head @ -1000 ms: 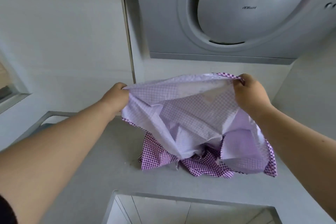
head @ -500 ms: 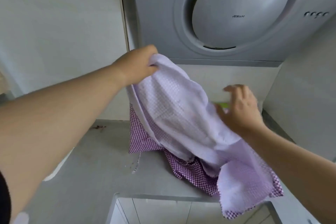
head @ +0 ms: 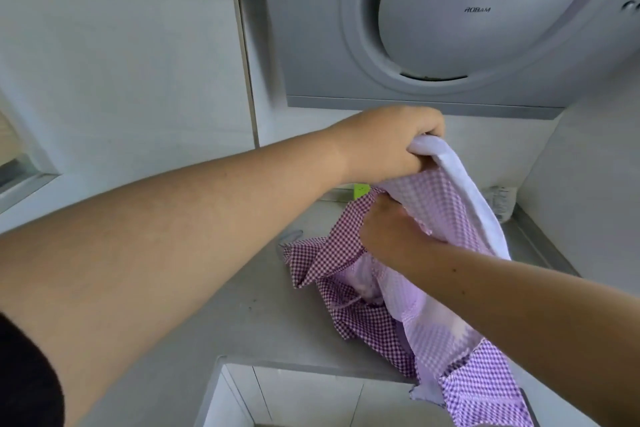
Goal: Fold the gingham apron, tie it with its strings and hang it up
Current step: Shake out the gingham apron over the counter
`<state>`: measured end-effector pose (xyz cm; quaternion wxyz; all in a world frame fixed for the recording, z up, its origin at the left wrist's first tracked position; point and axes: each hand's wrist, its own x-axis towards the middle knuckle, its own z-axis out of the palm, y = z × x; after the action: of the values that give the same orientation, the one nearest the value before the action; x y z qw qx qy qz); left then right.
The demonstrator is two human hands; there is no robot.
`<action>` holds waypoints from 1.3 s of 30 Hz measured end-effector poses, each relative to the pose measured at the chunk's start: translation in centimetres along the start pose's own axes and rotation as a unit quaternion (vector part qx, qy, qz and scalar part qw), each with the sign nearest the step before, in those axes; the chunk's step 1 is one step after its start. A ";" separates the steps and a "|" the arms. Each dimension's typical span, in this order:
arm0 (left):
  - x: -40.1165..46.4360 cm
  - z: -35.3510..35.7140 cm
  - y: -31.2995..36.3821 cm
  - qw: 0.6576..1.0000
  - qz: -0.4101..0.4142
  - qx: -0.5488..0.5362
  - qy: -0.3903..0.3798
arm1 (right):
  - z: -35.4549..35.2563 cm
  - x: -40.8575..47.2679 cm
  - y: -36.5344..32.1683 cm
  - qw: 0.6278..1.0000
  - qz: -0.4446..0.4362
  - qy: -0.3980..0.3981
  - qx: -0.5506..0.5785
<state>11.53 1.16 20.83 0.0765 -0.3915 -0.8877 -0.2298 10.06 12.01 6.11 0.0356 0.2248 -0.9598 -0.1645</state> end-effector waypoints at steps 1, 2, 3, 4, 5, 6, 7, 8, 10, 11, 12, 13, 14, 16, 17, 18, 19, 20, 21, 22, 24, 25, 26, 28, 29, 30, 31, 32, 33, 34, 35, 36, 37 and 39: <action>-0.2 0.4 -0.9 0.999 -0.021 -0.012 0.023 | -0.4 0.1 0.6 1.000 0.014 -0.019 0.017; -0.4 0.9 -2.2 0.998 -0.043 -0.026 0.047 | -0.5 0.5 1.0 0.998 0.019 -0.033 0.043; -0.6 1.6 -3.4 0.995 -0.066 -0.034 0.072 | -1.5 0.3 1.4 0.995 0.018 -0.054 0.084; -0.9 2.4 -4.9 0.991 -0.093 -0.033 0.091 | -1.8 0.3 1.8 0.990 0.010 -0.063 0.122; -1.2 3.2 -6.4 0.986 -0.131 -0.032 0.098 | -2.4 0.3 2.5 0.985 0.018 -0.045 0.165; -1.6 4.0 -8.0 0.978 -0.183 -0.048 0.088 | -3.0 0.5 3.4 0.982 0.039 -0.002 0.187; -1.8 4.8 -9.5 0.967 -0.236 -0.076 0.057 | -3.6 0.6 4.6 0.973 0.081 0.045 0.211; -2.3 5.6 -11.0 0.955 -0.280 -0.094 0.006 | -4.3 0.5 5.8 0.955 0.128 0.109 0.244; -3.4 7.4 -13.9 0.947 -0.289 -0.071 -0.123 | -6.0 0.4 8.2 0.904 0.180 0.219 0.321; -3.8 8.4 -14.7 0.950 -0.260 -0.038 -0.169 | -7.0 0.1 9.4 0.874 0.186 0.241 0.378; -4.0 9.7 -15.3 0.954 -0.237 -0.012 -0.186 | -8.0 -0.4 10.5 0.837 0.188 0.254 0.446; -3.8 11.1 -16.3 0.955 -0.237 -0.005 -0.180 | -8.9 -0.9 11.5 0.791 0.190 0.263 0.519; -3.7 12.4 -16.8 0.953 -0.260 -0.013 -0.156 | -9.6 -1.4 12.4 0.740 0.185 0.275 0.585; -2.8 15.5 -19.4 0.955 -0.286 -0.038 -0.073 | -10.4 -2.4 14.2 0.645 0.167 0.299 0.683; -2.0 16.5 -19.7 0.955 -0.291 -0.053 -0.039 | -10.4 -2.8 15.2 0.606 0.162 0.304 0.717; -1.4 16.8 -19.5 0.951 -0.304 -0.058 -0.020 | -10.1 -3.2 16.2 0.572 0.157 0.303 0.746; -0.9 16.8 -18.9 0.947 -0.316 -0.057 -0.021 | -9.7 -3.6 17.2 0.547 0.156 0.301 0.766; -0.4 16.7 -18.3 0.942 -0.331 -0.053 -0.028 | -9.5 -4.0 18.0 0.538 0.161 0.300 0.771; 0.0 16.4 -17.6 0.934 -0.350 -0.069 -0.024 | -9.1 -4.3 19.0 0.547 0.177 0.307 0.759; 0.6 16.3 -17.3 0.921 -0.376 -0.100 -0.002 | -8.4 -4.7 20.3 0.579 0.199 0.316 0.725; 1.1 15.8 -17.6 0.891 -0.418 -0.165 0.065 | -6.1 -5.2 23.3 0.762 0.273 0.269 0.522; 1.4 15.2 -17.5 0.878 -0.429 -0.194 0.090 | -4.5 -5.4 24.7 0.846 0.304 0.197 0.392; 1.7 14.6 -17.5 0.869 -0.431 -0.216 0.107 | -2.9 -5.8 25.6 0.889 0.331 0.115 0.294; 2.7 12.8 -16.6 0.870 -0.410 -0.246 0.124 | -0.1 -6.5 24.8 0.911 0.332 0.025 0.246; 3.4 12.0 -15.5 0.876 -0.394 -0.252 0.119 | 0.8 -6.7 23.4 0.915 0.299 0.030 0.269; 4.2 11.1 -14.3 0.889 -0.372 -0.244 0.104 | 1.5 -6.7 21.4 0.922 0.247 0.050 0.296; 5.3 10.5 -13.2 0.908 -0.343 -0.227 0.082 | 2.0 -6.3 19.6 0.925 0.190 0.066 0.322; 6.3 9.9 -11.8 0.925 -0.312 -0.208 0.065 | 2.2 -5.7 17.3 0.925 0.150 0.056 0.346; 7.2 9.4 -10.5 0.938 -0.281 -0.191 0.060 | 2.4 -4.6 15.3 0.918 0.124 0.034 0.375; 8.1 8.9 -9.0 0.948 -0.252 -0.187 0.057 | 2.8 -3.8 13.6 0.909 0.119 0.007 0.400; 8.8 8.6 -7.8 0.952 -0.228 -0.197 0.056 | 3.0 -2.7 12.2 0.899 0.118 -0.012 0.422; 9.3 8.4 -7.0 0.953 -0.214 -0.211 0.045 | 3.2 -1.8 11.5 0.889 0.136 -0.019 0.437; 9.6 8.4 -6.9 0.950 -0.208 -0.230 0.028 | 3.5 -1.2 11.2 0.875 0.153 -0.009 0.460; 9.1 9.0 -8.2 0.936 -0.236 -0.260 -0.025 | 3.7 -1.0 11.7 0.803 0.201 0.030 0.560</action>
<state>-0.28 6.53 12.87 -0.1068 -0.1831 -0.8654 -0.4539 5.46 23.47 6.51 -0.0356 0.0123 -0.9073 0.4188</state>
